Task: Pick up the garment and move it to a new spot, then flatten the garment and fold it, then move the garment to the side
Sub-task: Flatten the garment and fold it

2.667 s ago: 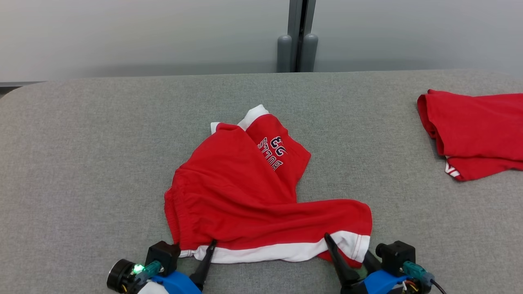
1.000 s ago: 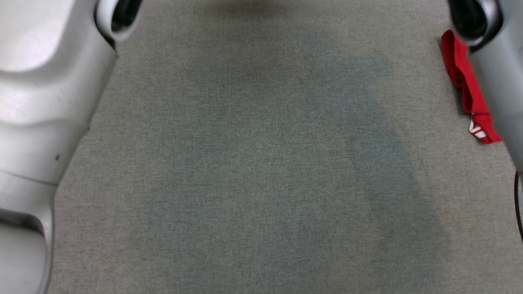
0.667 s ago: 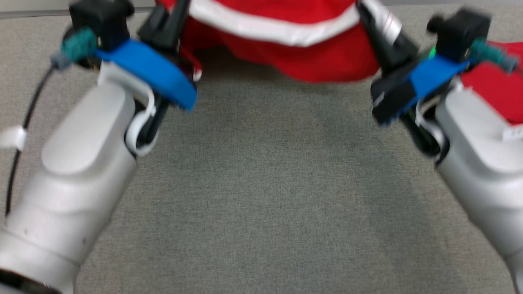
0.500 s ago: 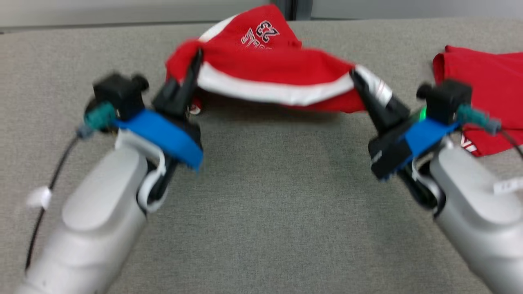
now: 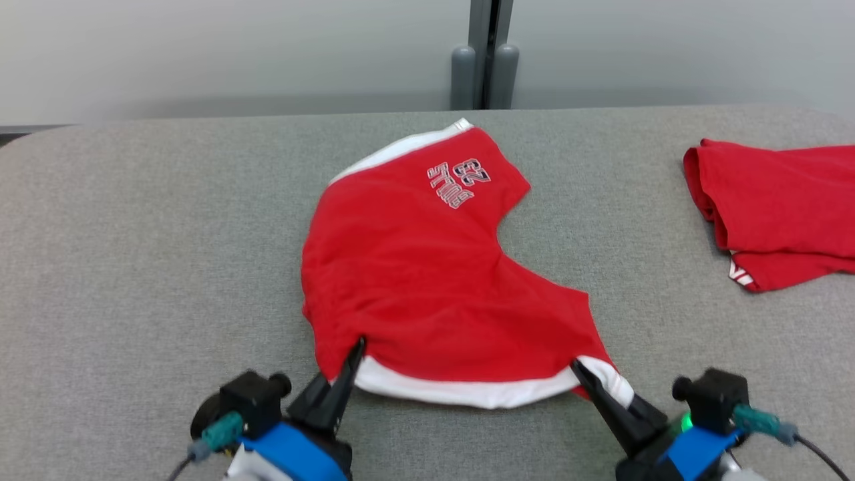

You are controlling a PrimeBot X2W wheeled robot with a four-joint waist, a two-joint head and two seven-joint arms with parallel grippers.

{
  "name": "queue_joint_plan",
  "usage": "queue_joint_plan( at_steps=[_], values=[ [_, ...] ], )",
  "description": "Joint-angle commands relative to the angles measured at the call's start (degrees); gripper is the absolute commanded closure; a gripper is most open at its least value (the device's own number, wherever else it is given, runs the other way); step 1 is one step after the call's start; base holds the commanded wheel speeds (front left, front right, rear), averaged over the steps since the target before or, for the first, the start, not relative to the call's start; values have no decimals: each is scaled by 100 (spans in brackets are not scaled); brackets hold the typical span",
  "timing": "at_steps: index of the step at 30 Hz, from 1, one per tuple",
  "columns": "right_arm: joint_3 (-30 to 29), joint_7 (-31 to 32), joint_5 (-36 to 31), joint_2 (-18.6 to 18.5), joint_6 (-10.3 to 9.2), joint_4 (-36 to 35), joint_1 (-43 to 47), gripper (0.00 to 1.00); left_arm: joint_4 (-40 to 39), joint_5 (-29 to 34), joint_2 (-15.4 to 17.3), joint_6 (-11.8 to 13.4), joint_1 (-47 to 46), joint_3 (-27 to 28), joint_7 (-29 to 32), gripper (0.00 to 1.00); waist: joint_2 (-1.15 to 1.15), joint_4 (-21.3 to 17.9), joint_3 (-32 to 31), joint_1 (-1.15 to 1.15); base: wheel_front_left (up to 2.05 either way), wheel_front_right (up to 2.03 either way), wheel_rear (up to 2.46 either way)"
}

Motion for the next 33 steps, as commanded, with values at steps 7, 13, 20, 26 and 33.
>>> queue_joint_plan(
  at_steps=[7, 13, 20, 26, 33],
  values=[
    [-249, -26, -89, -32, 3, -498, 1213, 100, -421, 39, 208, 145, 779, -152, -23, 100, 2, 125, -215, 2, 0, 0, 0],
    [-690, 90, -275, 104, 3, -942, 1887, 100, -752, 40, 332, 254, 1130, -255, 7, 100, 2, 160, -295, 2, 0, 0, 0],
    [-1251, 323, -410, 115, 3, -1216, 1588, 100, -892, 57, 254, 272, 869, -144, 0, 100, 2, 230, -256, 2, 0, 0, 0],
    [-1520, 539, -377, -6, 2, -1248, 818, 100, -825, 52, 52, 221, 381, -38, 1, 100, 2, 378, -62, 2, 0, 0, 0],
    [-1351, 880, -231, -175, 2, -819, -555, 100, -558, 46, -201, 79, -362, 116, -5, 100, 2, 584, 345, 2, 0, 0, 0]
  ],
)
